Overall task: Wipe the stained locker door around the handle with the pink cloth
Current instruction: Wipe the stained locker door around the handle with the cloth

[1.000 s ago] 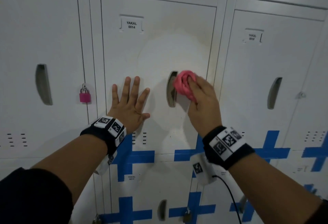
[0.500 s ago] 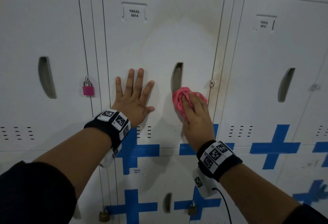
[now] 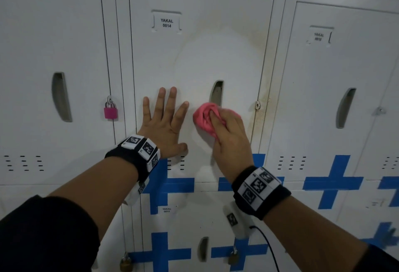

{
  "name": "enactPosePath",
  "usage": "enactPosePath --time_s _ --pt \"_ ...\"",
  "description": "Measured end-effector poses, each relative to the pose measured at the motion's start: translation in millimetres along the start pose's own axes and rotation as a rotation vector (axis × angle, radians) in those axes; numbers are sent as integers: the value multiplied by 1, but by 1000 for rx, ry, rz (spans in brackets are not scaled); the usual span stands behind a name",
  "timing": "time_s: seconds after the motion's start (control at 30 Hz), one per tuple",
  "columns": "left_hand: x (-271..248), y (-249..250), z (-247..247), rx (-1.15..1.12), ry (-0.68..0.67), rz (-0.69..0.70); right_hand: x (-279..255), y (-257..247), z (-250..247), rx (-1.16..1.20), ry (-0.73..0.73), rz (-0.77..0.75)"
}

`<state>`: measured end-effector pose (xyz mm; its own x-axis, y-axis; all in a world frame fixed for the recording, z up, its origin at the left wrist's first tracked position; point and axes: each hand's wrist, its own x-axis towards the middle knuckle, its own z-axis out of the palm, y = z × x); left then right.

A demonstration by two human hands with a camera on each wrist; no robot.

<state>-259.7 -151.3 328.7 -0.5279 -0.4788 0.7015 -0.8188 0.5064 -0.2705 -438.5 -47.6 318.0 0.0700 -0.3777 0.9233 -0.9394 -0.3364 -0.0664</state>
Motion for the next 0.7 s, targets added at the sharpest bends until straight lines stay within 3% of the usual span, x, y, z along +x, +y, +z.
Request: enactPosePath --time_s 0.13,0.33,0.53,0.7 --pt "-1 1 -5 33 -14 -11 21 5 17 -104 -60 -98" --pt "-1 2 -8 42 -13 -13 -5 18 31 -231 -212 -392" --pt "-1 1 -9 29 -28 -19 -38 39 18 -253 -412 -466" --pt "-1 2 -10 61 -59 -23 -41 50 -8 -245 -413 -468"
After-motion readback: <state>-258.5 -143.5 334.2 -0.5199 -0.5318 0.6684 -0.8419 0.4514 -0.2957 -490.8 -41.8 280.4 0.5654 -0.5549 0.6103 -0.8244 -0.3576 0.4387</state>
